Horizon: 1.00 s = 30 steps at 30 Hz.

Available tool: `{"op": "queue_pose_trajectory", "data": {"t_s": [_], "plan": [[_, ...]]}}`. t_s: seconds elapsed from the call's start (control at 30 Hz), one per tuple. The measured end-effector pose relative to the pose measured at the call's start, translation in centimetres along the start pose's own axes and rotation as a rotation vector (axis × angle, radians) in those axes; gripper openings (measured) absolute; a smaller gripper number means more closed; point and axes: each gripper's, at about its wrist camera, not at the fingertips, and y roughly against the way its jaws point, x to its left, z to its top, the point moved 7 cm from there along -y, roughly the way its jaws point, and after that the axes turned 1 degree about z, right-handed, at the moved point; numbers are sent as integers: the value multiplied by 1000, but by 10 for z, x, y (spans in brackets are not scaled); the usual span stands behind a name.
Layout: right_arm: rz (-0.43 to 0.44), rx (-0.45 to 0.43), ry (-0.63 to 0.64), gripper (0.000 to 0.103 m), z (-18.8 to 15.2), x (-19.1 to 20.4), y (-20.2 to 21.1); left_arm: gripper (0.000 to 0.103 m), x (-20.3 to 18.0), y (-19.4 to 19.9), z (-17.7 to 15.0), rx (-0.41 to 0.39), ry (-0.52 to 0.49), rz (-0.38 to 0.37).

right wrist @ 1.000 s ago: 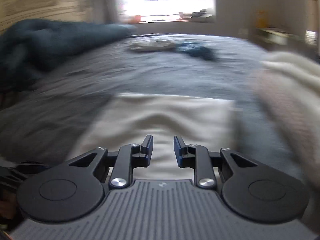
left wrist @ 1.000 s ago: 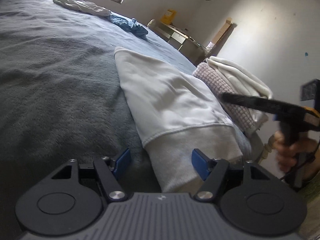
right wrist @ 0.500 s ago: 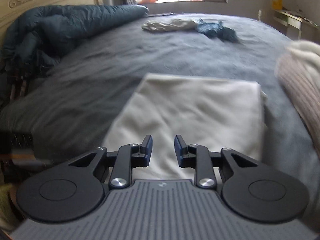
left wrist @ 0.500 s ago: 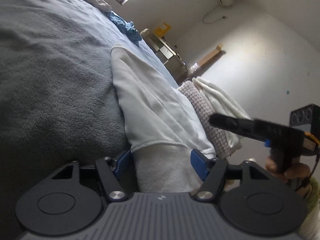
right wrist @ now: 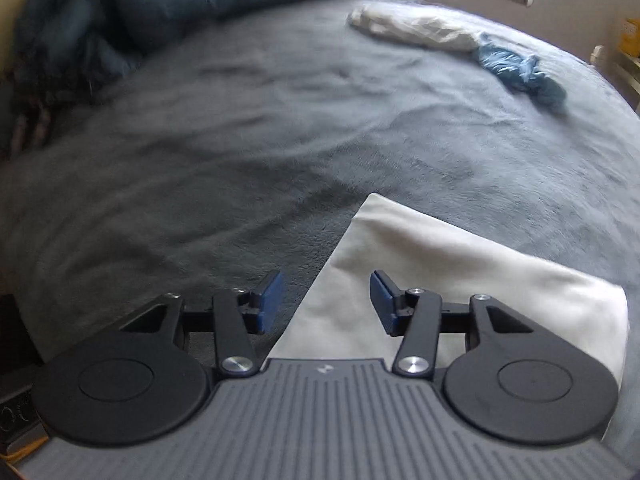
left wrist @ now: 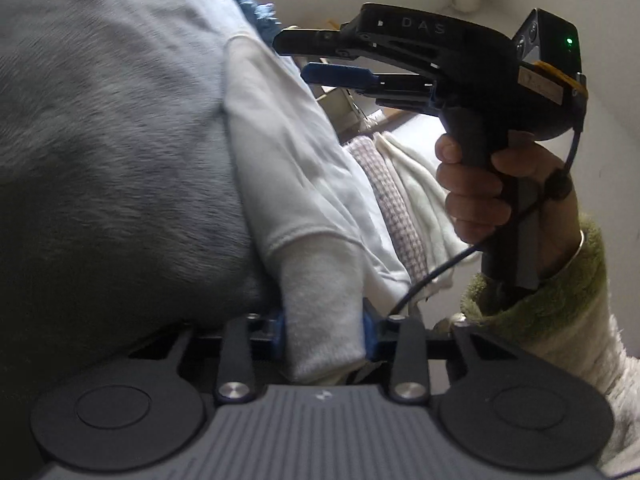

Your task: Fold clothes

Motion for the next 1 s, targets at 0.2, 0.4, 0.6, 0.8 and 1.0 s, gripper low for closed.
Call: {"op": "queue_pose_trajectory", "data": {"t_s": [0.2,0.4,0.6,0.8,1.0], "plan": [[-2,16,-4,49,1,7,-1,19,-3,-4,-13,53,-18,-13],[33,81,66,47,-18,12,-5,20,5,-5,-12,69,-4,-38],[14,-15,-67,46,-2,-25,-40,21,5,-6,-11,75,-39,-14],[21,-181,-257,47,-6,-77,24,33,-3,19,-2,18,-176,83],[-21,-201,-275,45,-89,-111,100,53,-28,24,26,-28,-319,168]]}}
